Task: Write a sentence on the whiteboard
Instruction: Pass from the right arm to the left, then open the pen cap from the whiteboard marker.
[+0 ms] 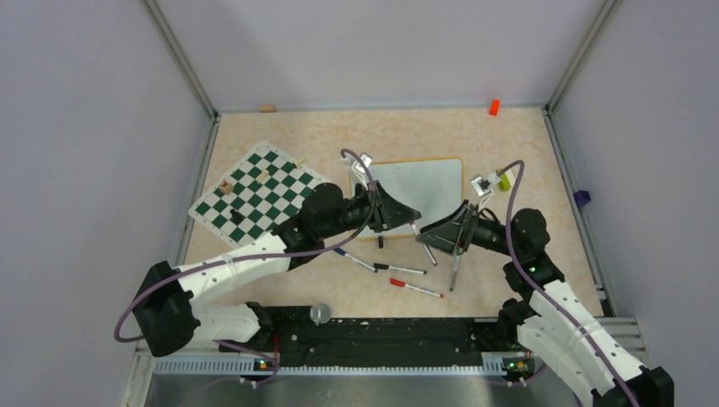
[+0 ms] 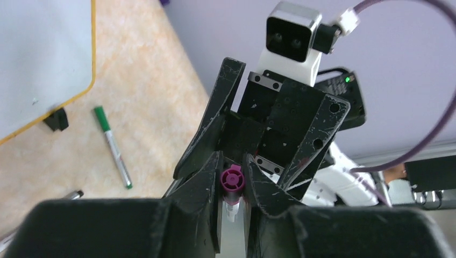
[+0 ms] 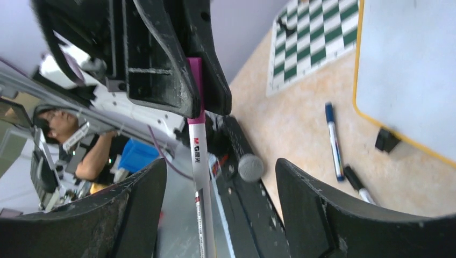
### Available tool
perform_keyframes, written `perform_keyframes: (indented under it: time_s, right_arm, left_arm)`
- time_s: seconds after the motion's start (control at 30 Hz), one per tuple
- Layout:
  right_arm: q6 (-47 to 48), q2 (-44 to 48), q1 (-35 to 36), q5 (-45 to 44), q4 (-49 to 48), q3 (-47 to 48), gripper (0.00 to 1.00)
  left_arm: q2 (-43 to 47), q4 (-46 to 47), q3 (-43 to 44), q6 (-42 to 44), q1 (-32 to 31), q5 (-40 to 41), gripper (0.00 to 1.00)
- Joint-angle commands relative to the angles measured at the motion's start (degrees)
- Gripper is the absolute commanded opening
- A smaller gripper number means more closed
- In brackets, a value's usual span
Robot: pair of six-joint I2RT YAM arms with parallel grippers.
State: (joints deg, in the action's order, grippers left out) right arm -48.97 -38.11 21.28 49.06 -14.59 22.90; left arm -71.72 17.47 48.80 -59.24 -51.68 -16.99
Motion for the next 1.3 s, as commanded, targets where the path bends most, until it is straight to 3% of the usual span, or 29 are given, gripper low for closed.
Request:
perform_keyframes:
  time_s: [0.0, 0.2, 0.43, 0.7, 0.87, 0.93, 1.03, 1.1, 1.27]
  right_arm:
    - [-10.26, 2.58, 0.49, -8.84, -15.30, -1.02, 0.74]
    - [-15.28, 3.90, 0.78, -16.72, -22.36, -0.95, 0.75]
    - [-16.89, 0.93, 1.99, -17.71, -23.66, 1.78, 0.71]
    - [-16.69, 0.57, 3.21, -19.46, -23.81, 2.59, 0.52]
    - [-17.22, 0.60, 3.31, -20.72, -23.74, 2.59, 0.23]
    - [-17.51, 0.18, 3.34, -20.68, -23.70, 2.59, 0.25]
    - [-17.96, -0.04, 3.63, -20.58, -24.30, 2.32, 0.42]
    - [-18.42, -0.14, 3.60, -20.62, -24.92, 2.04, 0.48]
    - [-19.53, -0.23, 3.69, -20.23, -27.18, 1.51, 0.46]
  left_arm:
    - [5.22, 13.13, -3.49, -3.55, 0.32, 7.34, 0.00]
    - [6.07, 21.75, -5.09, -5.89, 0.26, 12.32, 0.00]
    - [3.11, 27.21, -4.41, -7.46, 0.13, 13.16, 0.00]
    - [1.37, 28.27, -3.45, -7.46, -0.50, 13.26, 0.00]
    - [1.07, 27.79, -3.30, -7.18, -0.81, 13.99, 0.00]
    - [1.06, 28.46, -3.66, -7.14, -0.87, 14.73, 0.00]
    - [0.68, 30.60, -4.21, -7.11, -1.01, 15.51, 0.00]
    - [0.42, 31.10, -4.08, -7.11, -1.05, 15.90, 0.00]
    - [-0.29, 30.96, -3.54, -7.03, -1.14, 16.41, 0.00]
